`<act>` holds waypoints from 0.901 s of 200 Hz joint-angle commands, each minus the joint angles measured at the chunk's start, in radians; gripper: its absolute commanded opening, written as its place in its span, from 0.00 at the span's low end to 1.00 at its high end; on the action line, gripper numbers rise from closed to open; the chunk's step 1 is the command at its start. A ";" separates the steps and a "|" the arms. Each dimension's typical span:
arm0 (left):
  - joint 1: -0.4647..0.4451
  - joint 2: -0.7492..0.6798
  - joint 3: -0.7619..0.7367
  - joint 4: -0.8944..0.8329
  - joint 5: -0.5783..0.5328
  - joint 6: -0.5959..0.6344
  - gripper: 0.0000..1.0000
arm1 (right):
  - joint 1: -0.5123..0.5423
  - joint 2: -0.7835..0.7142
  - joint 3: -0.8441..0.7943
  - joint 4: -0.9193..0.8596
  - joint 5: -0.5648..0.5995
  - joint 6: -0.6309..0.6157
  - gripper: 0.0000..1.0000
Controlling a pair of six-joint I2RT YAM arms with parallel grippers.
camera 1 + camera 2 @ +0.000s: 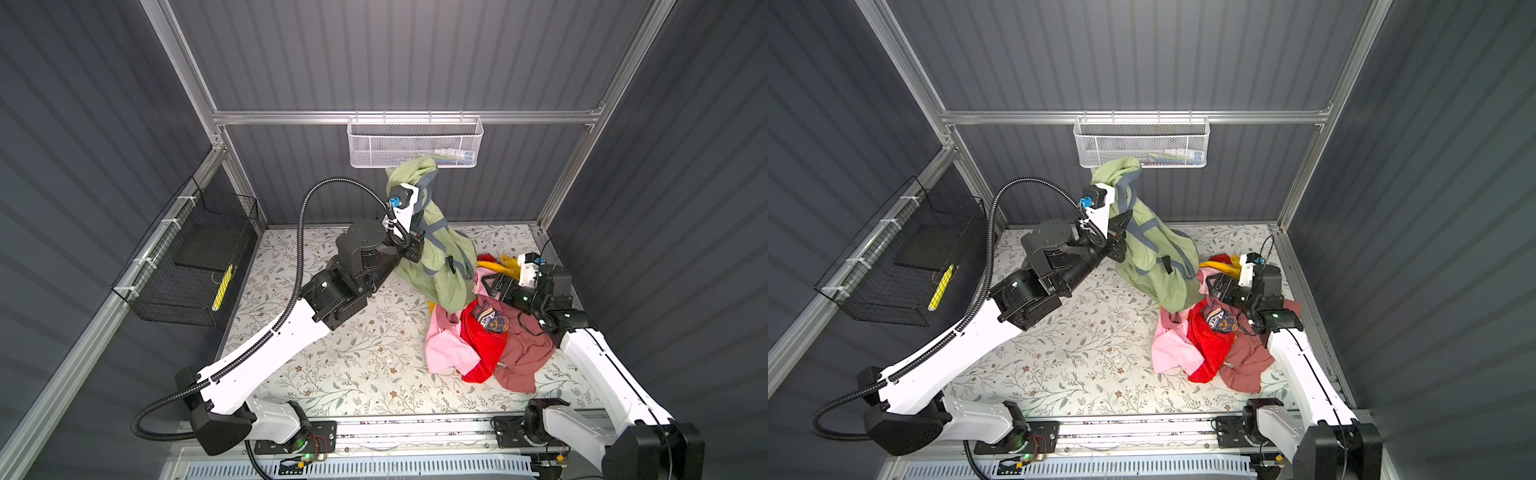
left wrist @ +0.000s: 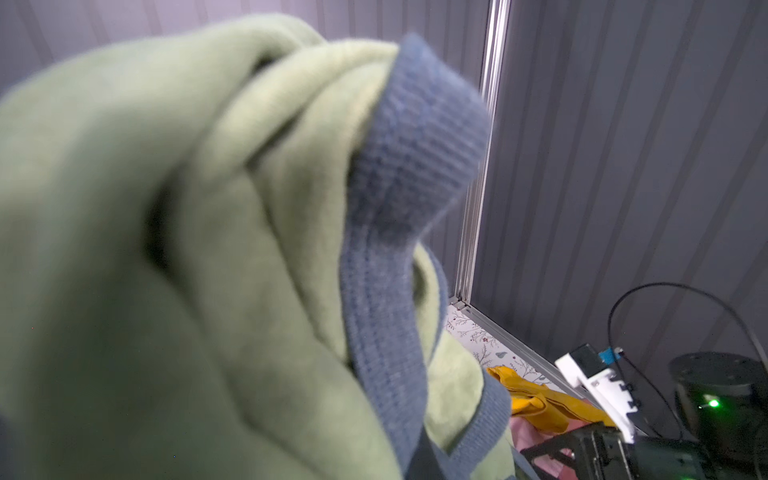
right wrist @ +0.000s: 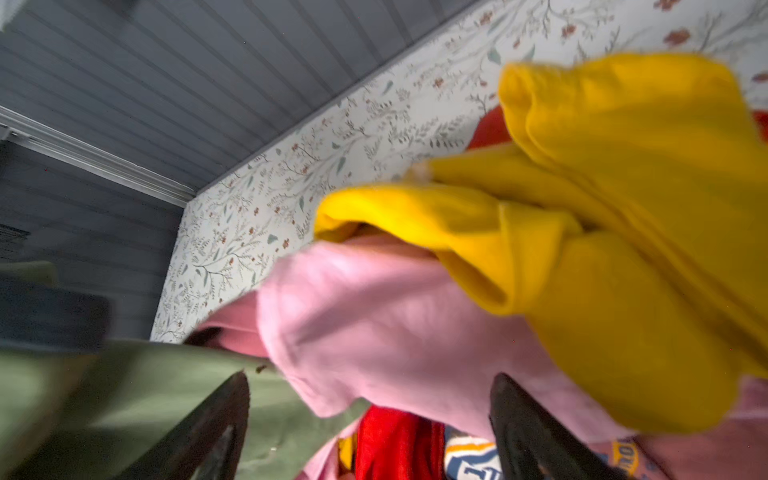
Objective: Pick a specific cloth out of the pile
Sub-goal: 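Carry the green sweatshirt with the left gripper away from the pile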
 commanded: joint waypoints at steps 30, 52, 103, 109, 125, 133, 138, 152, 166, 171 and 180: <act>-0.055 -0.036 0.129 0.055 0.007 0.104 0.00 | -0.006 0.045 -0.057 0.077 0.072 -0.002 0.90; -0.073 -0.038 0.130 0.055 -0.011 0.121 0.00 | -0.026 0.098 -0.082 0.121 0.063 0.035 0.89; -0.090 -0.071 0.159 0.038 -0.134 0.210 0.00 | -0.045 0.128 -0.138 0.176 0.065 0.053 0.88; -0.090 -0.072 0.160 0.038 -0.157 0.227 0.00 | -0.046 0.125 -0.142 0.175 0.068 0.051 0.88; -0.091 -0.067 0.167 0.038 -0.229 0.267 0.00 | -0.048 0.116 -0.151 0.170 0.078 0.041 0.89; -0.090 -0.065 0.168 0.038 -0.260 0.281 0.00 | -0.048 0.108 -0.155 0.165 0.085 0.037 0.90; -0.089 -0.065 0.166 0.041 -0.285 0.293 0.00 | -0.046 0.101 -0.157 0.161 0.087 0.033 0.90; -0.089 -0.068 0.150 0.068 -0.346 0.337 0.00 | -0.048 0.081 -0.161 0.158 0.099 0.024 0.91; -0.085 -0.068 0.141 0.069 -0.387 0.360 0.00 | -0.047 0.070 -0.161 0.156 0.107 0.023 0.92; -0.078 -0.068 0.138 0.063 -0.393 0.355 0.00 | -0.047 0.045 -0.158 0.156 0.108 0.023 0.92; -0.058 -0.064 0.129 0.044 -0.385 0.320 0.00 | -0.047 0.030 -0.155 0.159 0.106 0.025 0.93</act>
